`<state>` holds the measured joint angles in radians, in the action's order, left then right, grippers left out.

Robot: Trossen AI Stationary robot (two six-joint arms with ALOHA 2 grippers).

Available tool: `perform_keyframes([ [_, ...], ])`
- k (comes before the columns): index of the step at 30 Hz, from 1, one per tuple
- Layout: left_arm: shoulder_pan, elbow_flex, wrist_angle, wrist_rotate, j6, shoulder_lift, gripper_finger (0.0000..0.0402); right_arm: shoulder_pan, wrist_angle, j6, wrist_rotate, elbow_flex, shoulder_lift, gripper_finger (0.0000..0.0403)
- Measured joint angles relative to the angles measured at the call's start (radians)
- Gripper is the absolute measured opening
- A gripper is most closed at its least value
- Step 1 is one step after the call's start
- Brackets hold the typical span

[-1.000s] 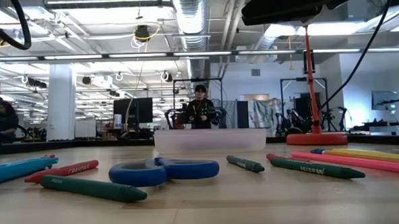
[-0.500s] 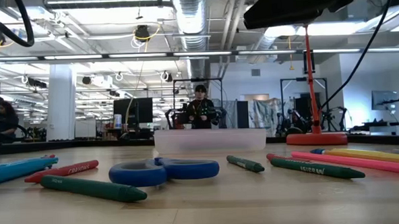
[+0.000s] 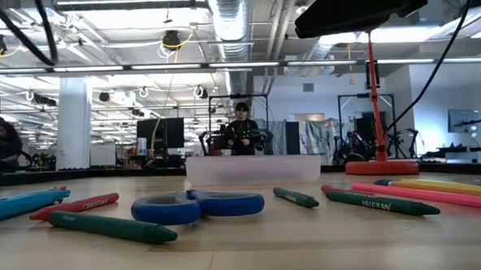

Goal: Pick & place school supplies into a supply box
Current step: Put the pink pen into the pink supply box

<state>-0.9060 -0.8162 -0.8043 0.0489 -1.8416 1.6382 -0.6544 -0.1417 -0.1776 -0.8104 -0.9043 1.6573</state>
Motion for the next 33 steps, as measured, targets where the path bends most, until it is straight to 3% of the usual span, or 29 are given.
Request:
perform_keyframes([
  [10,0.138,0.0,-0.009,0.119,0.274,0.0,0.0032,0.0,0.0,0.0,0.0,0.0,0.0,0.0107],
  [33,0.604,0.003,-0.057,0.212,1.038,0.001,0.0032,0.0,0.022,-0.001,0.001,0.0,0.0,0.0107],
])
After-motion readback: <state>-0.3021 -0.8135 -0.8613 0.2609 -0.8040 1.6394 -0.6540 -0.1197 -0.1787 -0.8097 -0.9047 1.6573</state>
